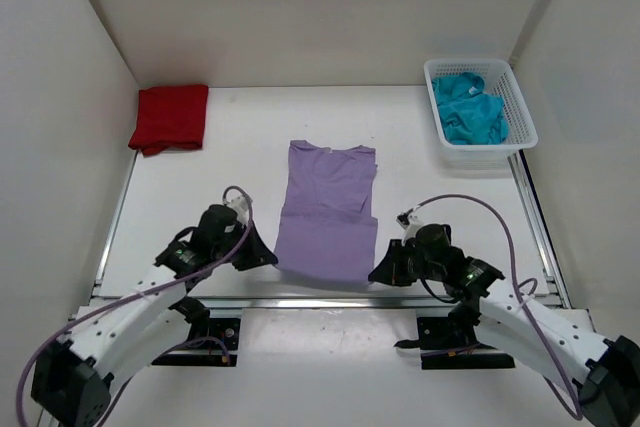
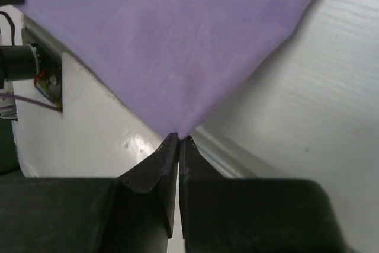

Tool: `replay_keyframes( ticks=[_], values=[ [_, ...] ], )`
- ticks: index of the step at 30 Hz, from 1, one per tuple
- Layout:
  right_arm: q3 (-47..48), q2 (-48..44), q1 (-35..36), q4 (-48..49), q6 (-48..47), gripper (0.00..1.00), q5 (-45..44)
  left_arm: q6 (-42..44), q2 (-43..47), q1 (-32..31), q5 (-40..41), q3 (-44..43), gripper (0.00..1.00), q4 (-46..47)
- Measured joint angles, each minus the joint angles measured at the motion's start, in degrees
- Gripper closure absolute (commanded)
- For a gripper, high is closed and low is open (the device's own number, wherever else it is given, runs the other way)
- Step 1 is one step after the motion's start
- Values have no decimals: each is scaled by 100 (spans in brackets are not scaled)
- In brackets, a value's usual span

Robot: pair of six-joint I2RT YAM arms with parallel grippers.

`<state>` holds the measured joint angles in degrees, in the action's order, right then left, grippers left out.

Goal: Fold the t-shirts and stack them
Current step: Grab one side of the 2/3 rectangular tshirt with both arms, then fold the long partially folded tshirt into a neat square

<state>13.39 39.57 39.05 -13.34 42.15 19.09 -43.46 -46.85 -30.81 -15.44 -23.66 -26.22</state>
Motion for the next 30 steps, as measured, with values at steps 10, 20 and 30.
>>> replay_keyframes(
  ticks=[10,20,30],
  values=[
    [3115,2015,-1930,-398,-872,99,623,7,-1174,1084,-472,-2592,100,306],
    [6033,6363,-2861,33,-1351,100,1298,-127,-5665,1751,-400,-4739,93,1095],
    [8087,8293,-3088,-317,-1209,60,1373,-529,-6929,1991,-254,-5781,44,1318]
  ],
)
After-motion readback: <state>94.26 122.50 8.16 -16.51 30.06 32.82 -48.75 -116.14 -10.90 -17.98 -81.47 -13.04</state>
